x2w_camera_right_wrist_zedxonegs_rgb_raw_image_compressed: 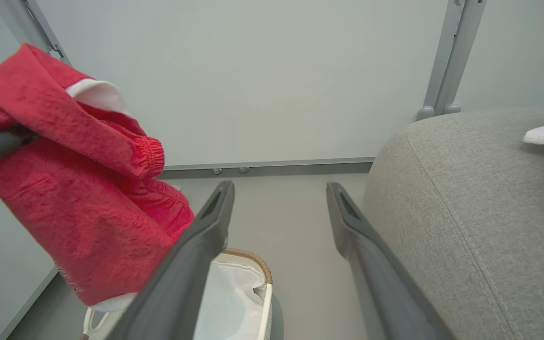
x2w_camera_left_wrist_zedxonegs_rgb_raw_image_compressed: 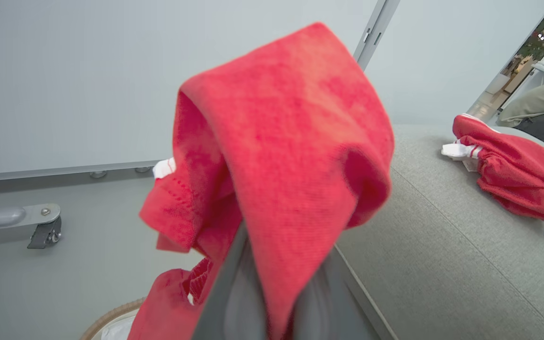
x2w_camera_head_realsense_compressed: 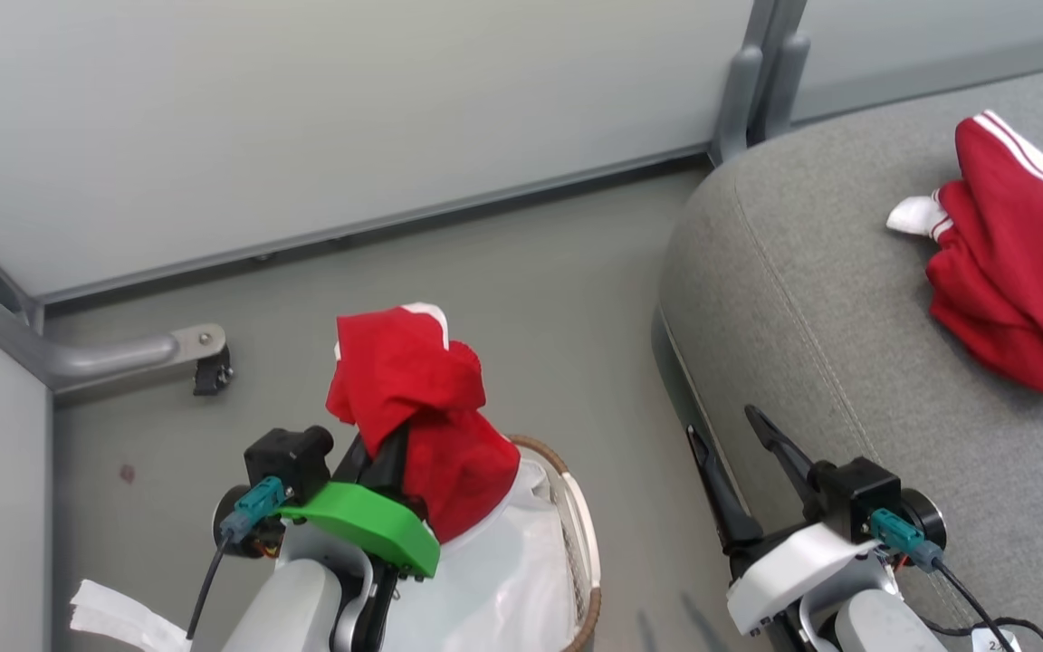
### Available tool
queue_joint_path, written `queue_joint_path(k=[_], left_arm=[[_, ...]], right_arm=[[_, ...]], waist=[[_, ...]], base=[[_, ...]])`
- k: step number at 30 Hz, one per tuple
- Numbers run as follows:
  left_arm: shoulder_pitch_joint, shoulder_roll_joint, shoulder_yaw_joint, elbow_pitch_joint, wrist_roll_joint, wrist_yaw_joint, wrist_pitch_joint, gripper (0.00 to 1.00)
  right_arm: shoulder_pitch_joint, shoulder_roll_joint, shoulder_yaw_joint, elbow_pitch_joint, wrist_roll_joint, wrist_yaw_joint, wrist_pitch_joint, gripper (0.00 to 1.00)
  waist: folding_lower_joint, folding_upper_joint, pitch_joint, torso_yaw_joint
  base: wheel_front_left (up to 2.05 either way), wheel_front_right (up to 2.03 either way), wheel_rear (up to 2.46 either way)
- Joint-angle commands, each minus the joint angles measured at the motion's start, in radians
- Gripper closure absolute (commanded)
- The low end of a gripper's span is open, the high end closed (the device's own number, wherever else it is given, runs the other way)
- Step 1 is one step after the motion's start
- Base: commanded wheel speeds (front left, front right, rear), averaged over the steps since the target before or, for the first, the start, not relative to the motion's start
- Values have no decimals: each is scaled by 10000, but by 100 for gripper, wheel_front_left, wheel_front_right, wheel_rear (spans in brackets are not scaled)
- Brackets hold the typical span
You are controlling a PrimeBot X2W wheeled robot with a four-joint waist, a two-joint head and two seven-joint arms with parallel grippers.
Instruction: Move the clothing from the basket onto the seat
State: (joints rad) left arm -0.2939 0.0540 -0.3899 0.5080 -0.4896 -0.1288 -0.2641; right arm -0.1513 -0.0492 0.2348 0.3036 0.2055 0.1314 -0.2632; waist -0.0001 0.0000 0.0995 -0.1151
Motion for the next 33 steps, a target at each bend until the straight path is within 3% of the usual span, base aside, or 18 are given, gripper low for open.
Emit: queue_joint_path(k=[1, 10, 16, 21, 27, 33], left_arm=[[-25, 3, 90, -234, 36, -30, -4, 100], [-510, -25, 139, -1125, -6, -31, -3, 100], [-566, -23, -233, -1507, -166, -31, -3, 100], [-633, -19, -597, -1676, -314, -31, -5, 100], [-726, -17, -1055, -1753, -411, -31, -3, 100], [-838, -19, -1474, -1772, -522, -31, -3, 100]], right_arm=[[228, -39, 21, 54, -64, -14, -23, 0], [491, -39, 301, 357, -175, -14, -23, 0], [360, -74, 1085, 749, -459, -14, -23, 0], [-504, -645, 2616, 992, -104, -14, -23, 0], [-2398, -1538, 4810, 1423, 1083, -14, -23, 0], [-4011, -2020, 6532, 2034, 2202, -14, -23, 0]], waist=[[1, 0, -670, 313], [1, 0, -876, 239], [1, 0, -911, 347], [1, 0, -866, 537], [1, 0, -774, 828], [1, 0, -641, 1141]], base=[[0, 0, 0], [0, 0, 0], [0, 0, 0], [0, 0, 0], [0, 0, 0], [0, 0, 0]])
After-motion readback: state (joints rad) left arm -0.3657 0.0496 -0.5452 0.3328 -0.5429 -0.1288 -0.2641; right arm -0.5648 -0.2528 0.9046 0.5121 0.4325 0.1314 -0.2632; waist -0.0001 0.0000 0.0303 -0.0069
